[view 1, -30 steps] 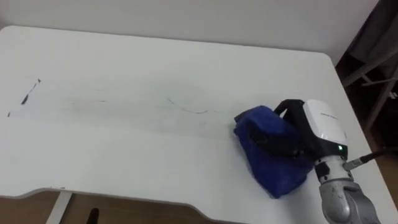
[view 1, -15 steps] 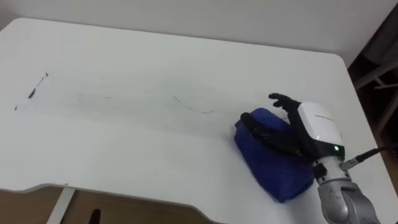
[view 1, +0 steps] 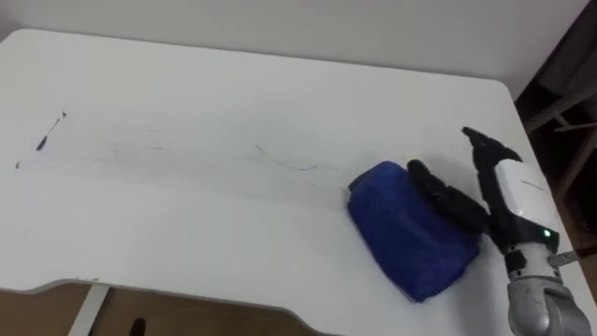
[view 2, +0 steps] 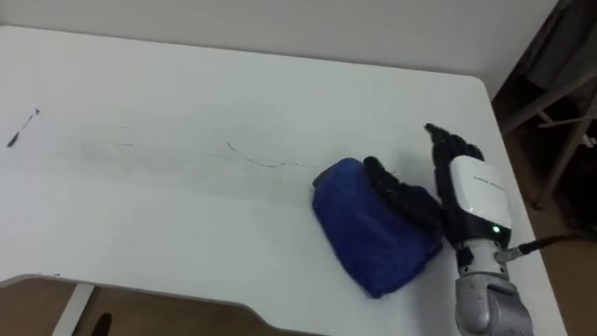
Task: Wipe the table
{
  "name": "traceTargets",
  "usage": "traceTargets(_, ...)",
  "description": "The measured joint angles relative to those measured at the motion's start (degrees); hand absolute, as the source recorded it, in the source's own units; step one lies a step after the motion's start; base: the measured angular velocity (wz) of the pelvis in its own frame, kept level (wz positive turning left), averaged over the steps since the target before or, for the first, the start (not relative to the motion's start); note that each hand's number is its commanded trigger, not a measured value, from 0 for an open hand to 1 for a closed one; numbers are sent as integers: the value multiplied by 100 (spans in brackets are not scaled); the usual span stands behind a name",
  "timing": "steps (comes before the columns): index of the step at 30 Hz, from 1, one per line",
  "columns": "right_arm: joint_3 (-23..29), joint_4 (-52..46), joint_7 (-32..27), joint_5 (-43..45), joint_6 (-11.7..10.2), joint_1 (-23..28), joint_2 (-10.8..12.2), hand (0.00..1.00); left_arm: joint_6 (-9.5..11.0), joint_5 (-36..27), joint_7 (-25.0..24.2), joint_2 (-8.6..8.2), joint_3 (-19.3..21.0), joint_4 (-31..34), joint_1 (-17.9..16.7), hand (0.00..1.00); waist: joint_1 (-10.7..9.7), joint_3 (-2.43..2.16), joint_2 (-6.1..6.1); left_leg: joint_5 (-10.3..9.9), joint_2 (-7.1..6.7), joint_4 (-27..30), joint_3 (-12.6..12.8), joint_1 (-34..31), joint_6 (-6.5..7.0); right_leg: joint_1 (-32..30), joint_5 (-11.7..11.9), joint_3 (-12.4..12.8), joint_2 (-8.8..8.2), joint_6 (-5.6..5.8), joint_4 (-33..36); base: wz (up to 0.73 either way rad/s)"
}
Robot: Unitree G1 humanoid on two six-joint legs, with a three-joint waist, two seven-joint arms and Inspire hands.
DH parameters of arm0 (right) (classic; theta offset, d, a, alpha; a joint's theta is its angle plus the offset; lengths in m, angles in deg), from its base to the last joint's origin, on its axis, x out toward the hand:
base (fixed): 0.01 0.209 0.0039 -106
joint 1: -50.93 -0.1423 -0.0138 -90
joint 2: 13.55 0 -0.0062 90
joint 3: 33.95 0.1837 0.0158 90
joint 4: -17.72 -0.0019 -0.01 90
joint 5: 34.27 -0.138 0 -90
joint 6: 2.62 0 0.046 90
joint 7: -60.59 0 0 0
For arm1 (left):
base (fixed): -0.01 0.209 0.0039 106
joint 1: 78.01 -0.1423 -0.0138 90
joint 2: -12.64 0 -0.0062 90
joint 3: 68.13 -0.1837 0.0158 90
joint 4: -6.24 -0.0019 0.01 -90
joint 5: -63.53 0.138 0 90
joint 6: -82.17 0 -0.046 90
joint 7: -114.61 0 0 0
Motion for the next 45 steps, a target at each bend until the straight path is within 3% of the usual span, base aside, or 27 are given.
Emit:
traceTargets(4,554,651,-420,-898,16,5,1,0,-18,-6,3,4,258,-8,-229,0,-169,-10,4,0,0,-10,7,92,0,76,-2,4,0,2,1,-2)
traceTargets(11,1309,1180,-800,-2518,14,47,-26,0,-90,22,-12,-23,637,-10,-258,0,-411,-51,43,-1,1,15,39,79,-2,69,-10,2,-3,17,4,-1)
traceTargets(14,1375,1884,-980,-3021,19,46,-38,0,-92,4,-5,-40,680,-16,-254,0,-443,-73,51,-3,1,38,43,46,-2,68,-10,-7,-5,16,3,0)
traceTargets(18,1455,2620,-1042,-3469,91,54,-31,0,-215,21,-5,-58,687,-11,-234,0,-479,-50,32,-4,2,28,43,12,-3,52,-11,-29,-10,17,2,0)
traceTargets(24,1506,3809,-1116,-4364,149,74,-35,0,-251,42,-4,-46,701,-12,-289,0,-578,-63,54,-2,1,33,43,23,-4,74,-23,-13,-10,36,-1,0)
traceTargets(29,1506,4780,-883,-4827,358,292,25,0,-382,9,-7,-49,702,-193,-315,0,-658,-62,43,-6,2,31,39,22,-8,69,-24,-43,-10,37,-1,0)
traceTargets(34,1269,5402,-244,-4642,614,543,327,0,-450,10,-3,-58,689,-584,-206,0,-724,-82,36,-10,9,39,31,14,-11,83,-26,-40,-11,39,12,0)
traceTargets(40,705,5573,406,-3694,1095,421,531,0,-602,186,18,-135,567,-699,-53,0,-683,-60,101,-41,11,109,41,-18,-46,52,-26,9,-4,39,9,-1)
traceTargets(45,251,5487,567,-3053,1085,-25,647,0,-582,455,86,-213,438,-888,279,0,-493,-65,212,-48,11,211,14,-64,-43,67,-25,-4,-1,39,10,1)
